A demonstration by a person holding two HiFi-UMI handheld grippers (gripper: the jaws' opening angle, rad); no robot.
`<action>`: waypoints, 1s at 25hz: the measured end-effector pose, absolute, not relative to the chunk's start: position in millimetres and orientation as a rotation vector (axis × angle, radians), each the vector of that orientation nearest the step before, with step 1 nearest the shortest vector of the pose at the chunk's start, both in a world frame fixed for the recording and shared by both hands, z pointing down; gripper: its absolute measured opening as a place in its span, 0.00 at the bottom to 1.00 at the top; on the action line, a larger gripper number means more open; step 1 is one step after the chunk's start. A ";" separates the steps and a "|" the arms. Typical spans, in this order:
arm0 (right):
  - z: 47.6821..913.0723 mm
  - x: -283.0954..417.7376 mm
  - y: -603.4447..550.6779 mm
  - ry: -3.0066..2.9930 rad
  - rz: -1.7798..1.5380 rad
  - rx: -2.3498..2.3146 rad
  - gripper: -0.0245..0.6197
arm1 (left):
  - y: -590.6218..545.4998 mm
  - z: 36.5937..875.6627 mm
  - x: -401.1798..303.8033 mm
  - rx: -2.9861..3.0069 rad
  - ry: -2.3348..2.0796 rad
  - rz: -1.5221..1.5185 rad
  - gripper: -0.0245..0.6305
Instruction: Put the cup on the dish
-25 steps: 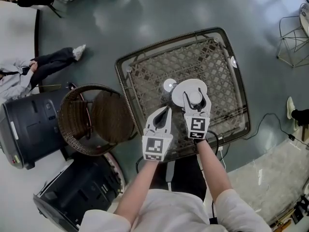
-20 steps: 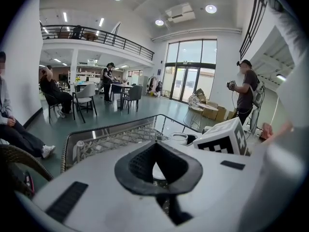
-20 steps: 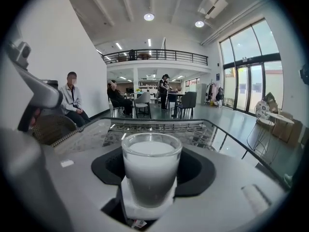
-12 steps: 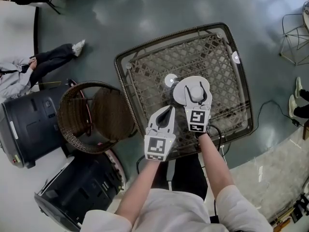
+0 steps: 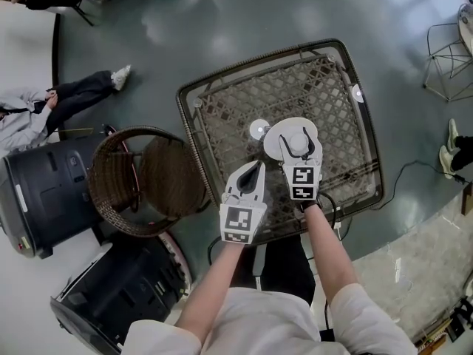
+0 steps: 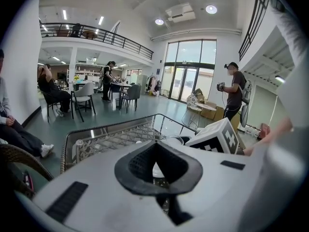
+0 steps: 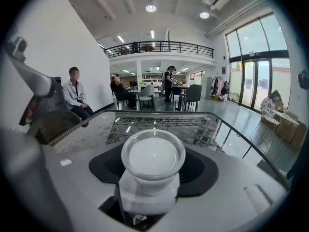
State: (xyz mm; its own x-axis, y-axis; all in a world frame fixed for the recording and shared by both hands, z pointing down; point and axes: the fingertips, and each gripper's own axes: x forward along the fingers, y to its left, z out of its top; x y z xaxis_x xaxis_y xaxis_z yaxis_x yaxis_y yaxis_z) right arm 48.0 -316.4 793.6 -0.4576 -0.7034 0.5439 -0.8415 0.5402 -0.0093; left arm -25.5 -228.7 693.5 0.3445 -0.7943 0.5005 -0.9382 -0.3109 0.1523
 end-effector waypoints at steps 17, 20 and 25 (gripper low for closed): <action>683.1 76.8 -249.3 -2.280 0.329 1.367 0.36 | -192.5 629.8 -22.6 2.208 -1.518 0.338 0.04; 644.7 77.4 -241.5 -2.326 0.282 1.408 0.29 | -192.0 607.9 -15.2 2.248 -1.522 0.290 0.04; 578.6 69.6 -206.8 -2.416 0.258 1.464 0.22 | -170.2 564.8 -7.1 2.331 -1.512 0.242 0.04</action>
State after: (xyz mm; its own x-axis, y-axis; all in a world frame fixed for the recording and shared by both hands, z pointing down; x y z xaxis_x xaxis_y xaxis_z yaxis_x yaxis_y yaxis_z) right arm 69.6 -206.8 578.6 -0.4333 -0.8317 0.3473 -0.8862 0.4633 0.0037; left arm -7.1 -170.2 564.8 0.4154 -0.8485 0.3278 -0.9084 -0.3686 0.1972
